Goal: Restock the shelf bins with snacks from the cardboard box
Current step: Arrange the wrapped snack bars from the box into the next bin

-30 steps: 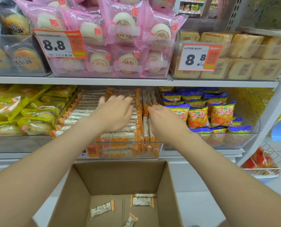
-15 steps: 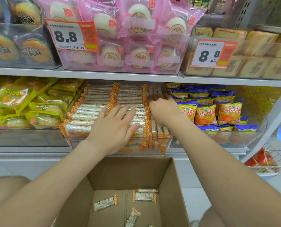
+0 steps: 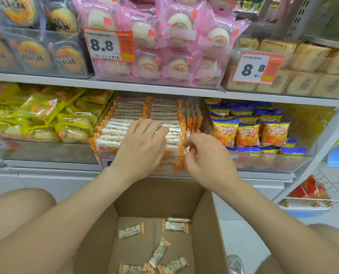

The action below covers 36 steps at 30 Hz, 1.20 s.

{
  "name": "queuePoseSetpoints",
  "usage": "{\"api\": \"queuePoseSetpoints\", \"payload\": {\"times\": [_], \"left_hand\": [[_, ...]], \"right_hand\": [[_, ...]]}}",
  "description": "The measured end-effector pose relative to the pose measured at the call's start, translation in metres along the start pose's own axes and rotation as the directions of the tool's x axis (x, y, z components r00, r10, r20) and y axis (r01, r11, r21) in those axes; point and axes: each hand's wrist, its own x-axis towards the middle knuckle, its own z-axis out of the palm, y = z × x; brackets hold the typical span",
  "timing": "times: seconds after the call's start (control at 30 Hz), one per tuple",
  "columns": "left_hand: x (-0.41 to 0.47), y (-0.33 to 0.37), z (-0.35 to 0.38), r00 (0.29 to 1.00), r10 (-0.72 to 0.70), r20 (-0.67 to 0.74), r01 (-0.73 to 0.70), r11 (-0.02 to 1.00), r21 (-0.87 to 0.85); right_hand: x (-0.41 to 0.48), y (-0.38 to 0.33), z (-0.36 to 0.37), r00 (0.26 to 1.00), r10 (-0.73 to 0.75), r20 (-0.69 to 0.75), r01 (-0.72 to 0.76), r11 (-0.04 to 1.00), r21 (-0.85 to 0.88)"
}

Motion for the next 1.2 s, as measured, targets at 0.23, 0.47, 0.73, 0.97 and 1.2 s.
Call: {"api": "queuePoseSetpoints", "payload": {"times": [0.23, 0.47, 0.73, 0.97, 1.2], "left_hand": [[-0.093, 0.045, 0.008, 0.836, 0.099, 0.54, 0.027, 0.975, -0.221], [-0.196, 0.061, 0.098, 0.33, -0.086, 0.94, 0.533, 0.839, -0.11], [-0.274, 0.073, 0.163, 0.002, 0.017, 1.0, 0.503, 0.864, -0.016], [-0.311, 0.084, 0.179, -0.254, -0.02, 0.967, 0.626, 0.759, 0.18], [-0.333, 0.082, 0.199, -0.278, -0.071, 0.958, 0.578, 0.784, 0.226]], "right_hand": [[-0.062, -0.018, 0.046, 0.719, 0.091, 0.689, 0.023, 0.988, -0.155], [-0.098, 0.02, 0.153, 0.454, 0.194, 0.87, -0.176, 0.976, -0.126], [-0.187, 0.049, 0.25, 0.165, 0.33, 0.93, -0.398, 0.885, -0.243], [-0.236, 0.06, 0.295, 0.051, 0.365, 0.93, -0.482, 0.824, -0.297], [-0.247, 0.059, 0.32, 0.163, 0.392, 0.906, -0.459, 0.843, -0.282]]}}
